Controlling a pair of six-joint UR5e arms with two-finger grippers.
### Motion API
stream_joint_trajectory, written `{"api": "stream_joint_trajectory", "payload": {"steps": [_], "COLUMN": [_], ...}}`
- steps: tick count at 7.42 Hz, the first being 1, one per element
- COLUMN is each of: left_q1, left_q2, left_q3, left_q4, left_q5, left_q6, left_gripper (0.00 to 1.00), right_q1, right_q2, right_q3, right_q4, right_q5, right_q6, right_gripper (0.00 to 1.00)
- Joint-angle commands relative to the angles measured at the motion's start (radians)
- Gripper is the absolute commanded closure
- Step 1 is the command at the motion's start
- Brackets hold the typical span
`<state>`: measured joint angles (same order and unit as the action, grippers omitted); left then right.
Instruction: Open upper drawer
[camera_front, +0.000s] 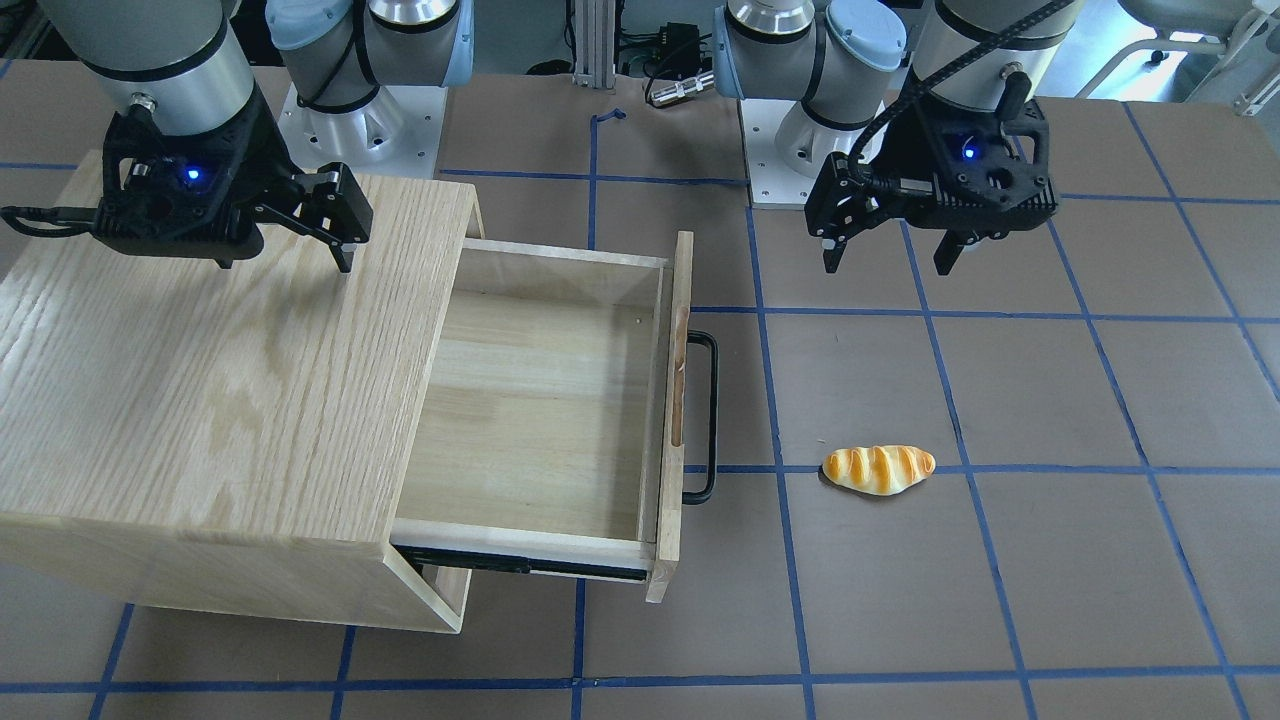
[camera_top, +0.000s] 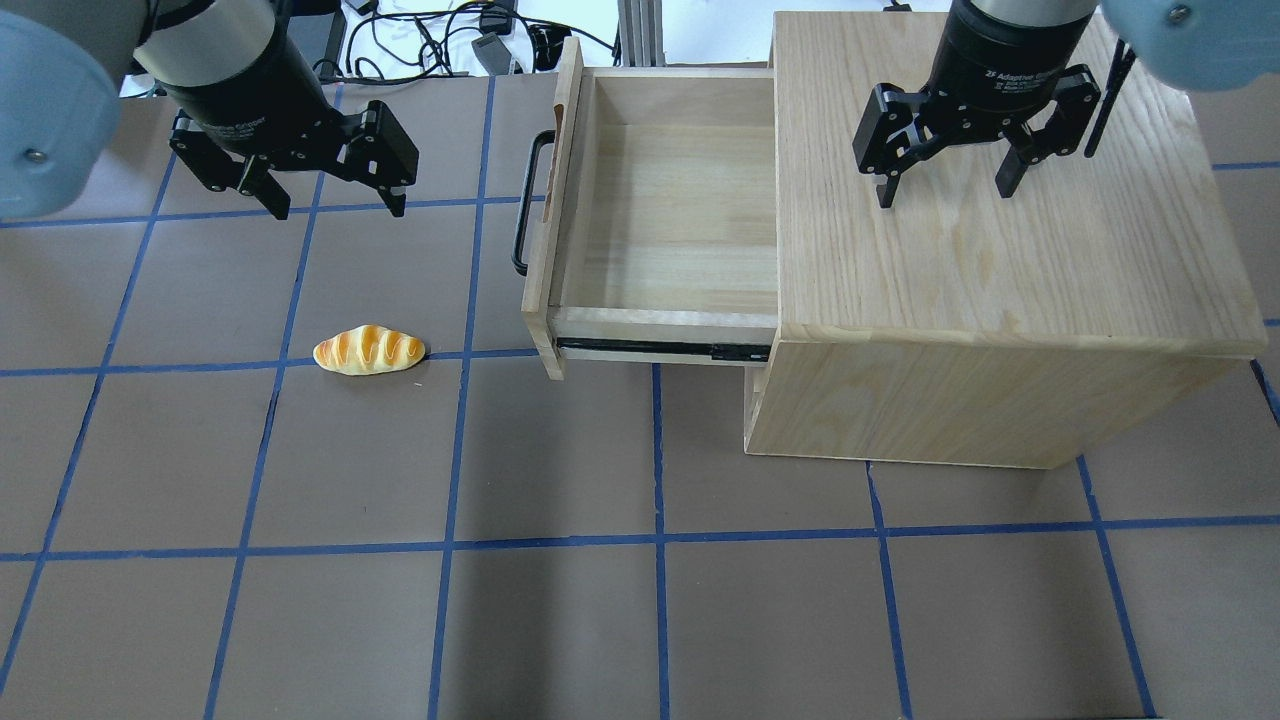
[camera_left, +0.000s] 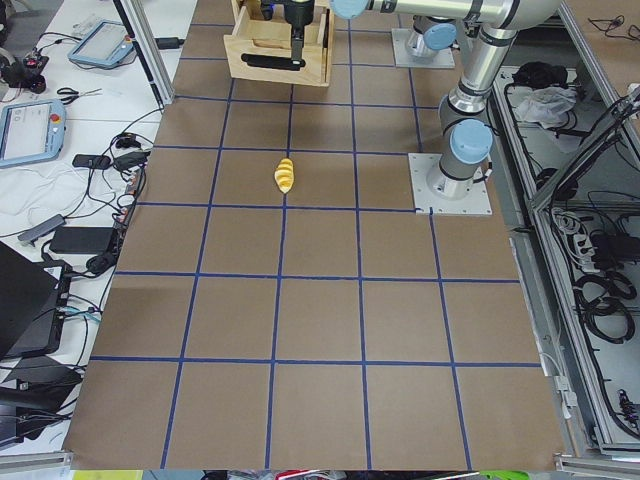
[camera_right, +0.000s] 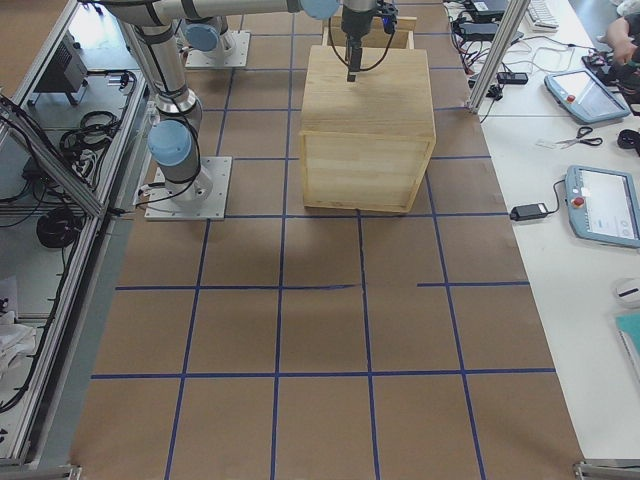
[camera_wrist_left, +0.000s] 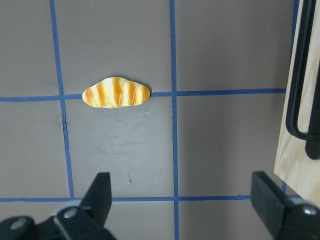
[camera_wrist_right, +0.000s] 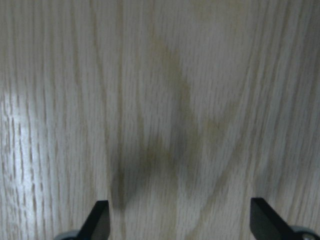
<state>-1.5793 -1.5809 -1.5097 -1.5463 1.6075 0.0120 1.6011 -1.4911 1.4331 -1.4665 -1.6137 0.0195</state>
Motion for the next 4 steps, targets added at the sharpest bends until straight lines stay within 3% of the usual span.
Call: {"api": "stream_joint_trajectory", "payload": {"steps": [1, 4], "left_q1": [0.007, 0.007], "left_q2": [0.004, 0.007], "left_q3": [0.003, 0.002], "left_q4": [-0.003, -0.003], "left_q5": [-0.003, -0.003], "left_q6": [0.006, 0.039], "left_gripper": [0.0, 0.0], "right_q1": [0.0, 0.0], "right_q2": [0.0, 0.0], "right_q3": [0.0, 0.0], "right_q4": [0.0, 0.0], "right_q5": [0.0, 0.0], "right_q6": [-0.001, 0.0], "right_gripper": [0.0, 0.0]}}
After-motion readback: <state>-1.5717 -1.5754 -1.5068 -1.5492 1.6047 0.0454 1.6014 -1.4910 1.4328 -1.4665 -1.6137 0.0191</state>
